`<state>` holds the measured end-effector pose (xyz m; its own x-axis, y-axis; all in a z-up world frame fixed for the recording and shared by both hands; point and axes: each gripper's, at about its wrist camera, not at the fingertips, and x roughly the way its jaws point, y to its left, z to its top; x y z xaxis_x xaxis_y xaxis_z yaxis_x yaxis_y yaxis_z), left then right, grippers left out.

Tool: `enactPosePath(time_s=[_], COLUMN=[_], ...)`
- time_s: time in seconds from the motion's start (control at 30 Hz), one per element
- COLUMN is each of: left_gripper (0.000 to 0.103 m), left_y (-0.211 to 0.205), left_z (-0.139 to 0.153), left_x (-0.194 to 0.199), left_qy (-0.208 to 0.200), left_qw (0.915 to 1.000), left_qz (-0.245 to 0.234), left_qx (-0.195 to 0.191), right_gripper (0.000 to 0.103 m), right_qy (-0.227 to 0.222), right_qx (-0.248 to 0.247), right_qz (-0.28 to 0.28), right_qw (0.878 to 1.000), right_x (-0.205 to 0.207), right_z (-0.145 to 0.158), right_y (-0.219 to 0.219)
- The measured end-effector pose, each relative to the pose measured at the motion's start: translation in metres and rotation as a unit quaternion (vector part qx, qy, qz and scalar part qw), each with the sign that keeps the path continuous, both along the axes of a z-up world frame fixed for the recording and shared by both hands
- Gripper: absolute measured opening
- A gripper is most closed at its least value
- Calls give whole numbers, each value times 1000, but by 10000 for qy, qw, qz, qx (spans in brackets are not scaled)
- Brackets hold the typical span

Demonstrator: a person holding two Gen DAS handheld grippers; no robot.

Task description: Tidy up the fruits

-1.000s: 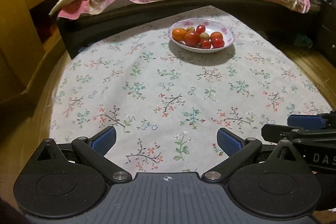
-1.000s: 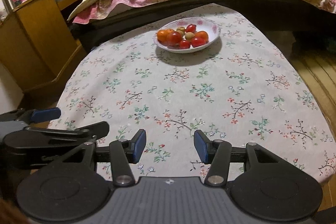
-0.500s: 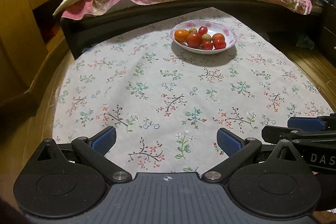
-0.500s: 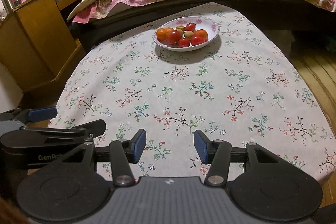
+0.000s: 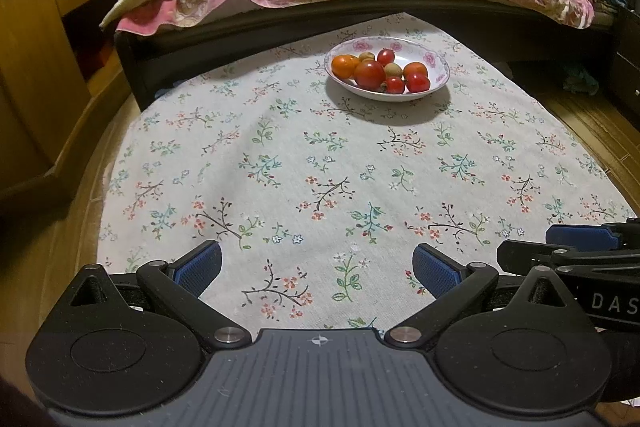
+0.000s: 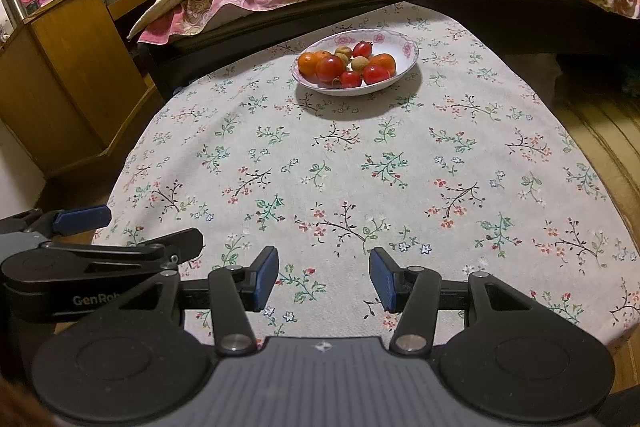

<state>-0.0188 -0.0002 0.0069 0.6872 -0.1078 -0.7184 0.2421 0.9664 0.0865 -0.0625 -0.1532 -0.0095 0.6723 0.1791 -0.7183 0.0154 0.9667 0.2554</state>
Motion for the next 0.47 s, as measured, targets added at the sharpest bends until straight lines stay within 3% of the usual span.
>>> enactPosePath(time_s=[0.47], left_gripper=[103], left_y=[-1], left_z=[1], left_x=[-1], left_qy=[-37], left_qw=[10000], left_qz=[54], left_qx=[17], right_gripper=[52], right_qy=[-23], right_qx=[-1], right_qz=[-10], right_qw=[10000], right_x=[1], right_z=[-1], right_y=[1])
